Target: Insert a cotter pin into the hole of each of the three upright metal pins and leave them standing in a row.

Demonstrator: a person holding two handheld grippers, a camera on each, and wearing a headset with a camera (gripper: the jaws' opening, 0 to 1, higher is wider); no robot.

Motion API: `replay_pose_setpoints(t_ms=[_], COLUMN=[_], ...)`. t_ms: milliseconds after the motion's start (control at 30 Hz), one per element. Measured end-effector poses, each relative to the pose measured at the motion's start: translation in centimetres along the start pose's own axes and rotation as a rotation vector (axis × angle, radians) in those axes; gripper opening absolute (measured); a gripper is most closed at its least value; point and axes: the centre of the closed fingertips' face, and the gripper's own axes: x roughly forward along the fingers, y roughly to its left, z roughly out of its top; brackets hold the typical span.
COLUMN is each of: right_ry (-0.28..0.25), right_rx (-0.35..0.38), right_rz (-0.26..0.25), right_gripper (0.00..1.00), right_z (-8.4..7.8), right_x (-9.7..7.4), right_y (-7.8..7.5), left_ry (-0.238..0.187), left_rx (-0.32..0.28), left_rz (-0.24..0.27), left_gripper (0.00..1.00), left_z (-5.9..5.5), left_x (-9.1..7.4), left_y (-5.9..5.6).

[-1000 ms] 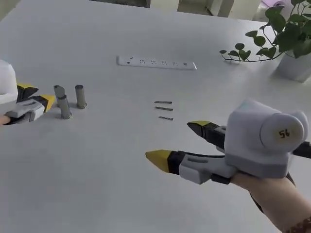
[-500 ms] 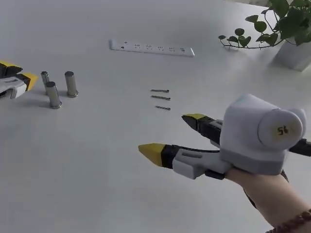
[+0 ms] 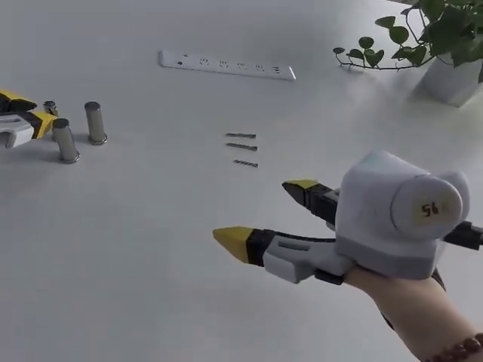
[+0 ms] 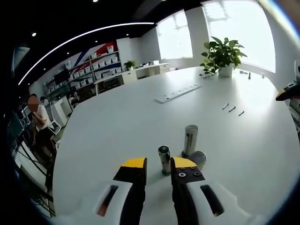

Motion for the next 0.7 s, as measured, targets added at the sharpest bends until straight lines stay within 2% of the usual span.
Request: replay_pose_setpoints(t_ms=[167,300,433,700], right_ry=[-0.001,-0.005,-0.003,0.001], right_rx=[0.015,0.017,0.019,0.024], right_rz=[-0.017,-0.028,-0.032,-0.033], right_gripper=[0.67,0.67,0.66,0.65], right_z=[0.1,0.3,0.3,0.2], right_x=[0.1,0.2,0.3,0.4], right_y=[-0.4,-0.5,-0.6,-0.5], left_ry=[-0.004,-0.015,-0.007,0.003], left_rx=[0.003,0.003,0.030,0.016], left_rz=[-0.031,-0.085,-0.103,-0.111], left_gripper=[0.18,0.13,0.10,0.08], left_z=[-0.2,-0.1,-0.3,-0.5], left_x=[0.6,0.6,0.6,0.8], left_y=[-0.1,-1.0,-1.1,-1.3])
